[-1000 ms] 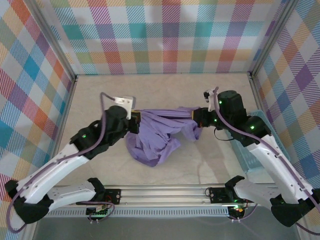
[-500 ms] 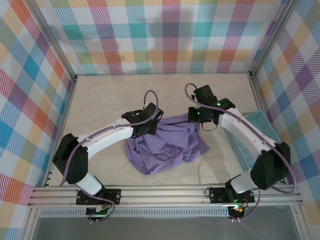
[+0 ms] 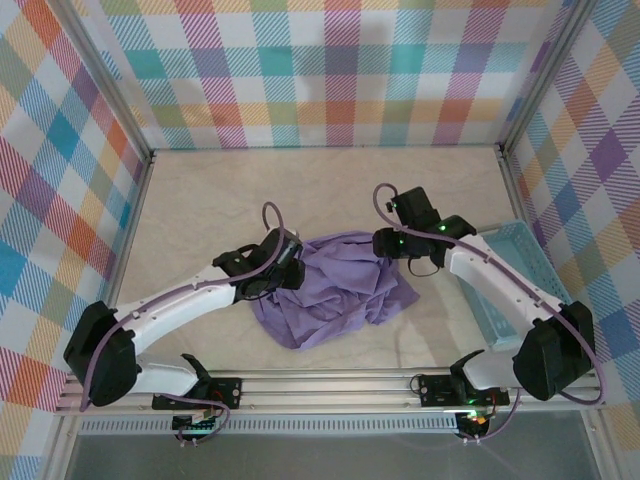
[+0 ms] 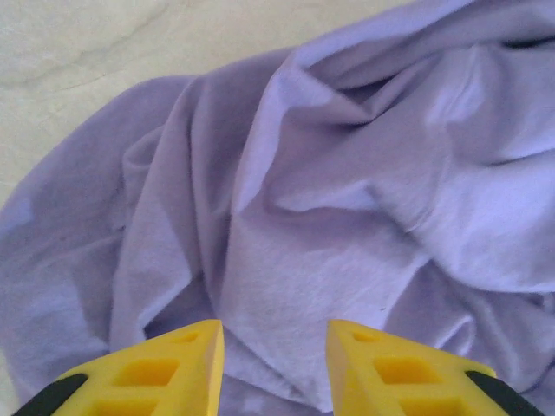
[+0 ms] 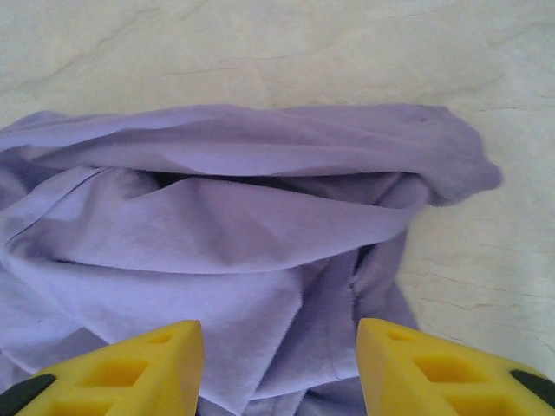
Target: Fold the inside-out t-shirt
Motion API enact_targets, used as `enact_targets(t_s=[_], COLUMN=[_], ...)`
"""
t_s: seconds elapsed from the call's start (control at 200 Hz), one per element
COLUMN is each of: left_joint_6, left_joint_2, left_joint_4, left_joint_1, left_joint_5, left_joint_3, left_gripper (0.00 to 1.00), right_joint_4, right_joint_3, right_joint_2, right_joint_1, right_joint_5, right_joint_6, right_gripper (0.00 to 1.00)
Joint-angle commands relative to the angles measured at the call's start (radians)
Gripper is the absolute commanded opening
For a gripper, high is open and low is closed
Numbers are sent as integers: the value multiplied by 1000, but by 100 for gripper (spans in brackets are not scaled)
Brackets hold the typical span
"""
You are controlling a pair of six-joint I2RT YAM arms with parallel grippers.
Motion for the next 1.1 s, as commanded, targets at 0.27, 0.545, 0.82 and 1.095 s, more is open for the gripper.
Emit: enact_targets(t_s=[0.27,0.545,0.82,1.095], left_joint_6=[-215,-274,-340,-334], left_joint_2=[-42,-50,10,201], left_joint_4=[76,57,91,113], left_joint_1=[-25,-16,7,-38], left_joint_5=[-17,-36,81,156], left_joint_3=[-11,-37,10,90], left_gripper=[43,50,54,55], right_joint_4=[145,128,249,354], right_joint_3=[128,173,-140,-367], right_joint_2=[281,390,73,-48], right_joint_1=[71,98,281,394], right_joint_5=[-52,-125,-33,20], right_joint_6=[-77,-103,-37,101], right_gripper=[58,21,0,0])
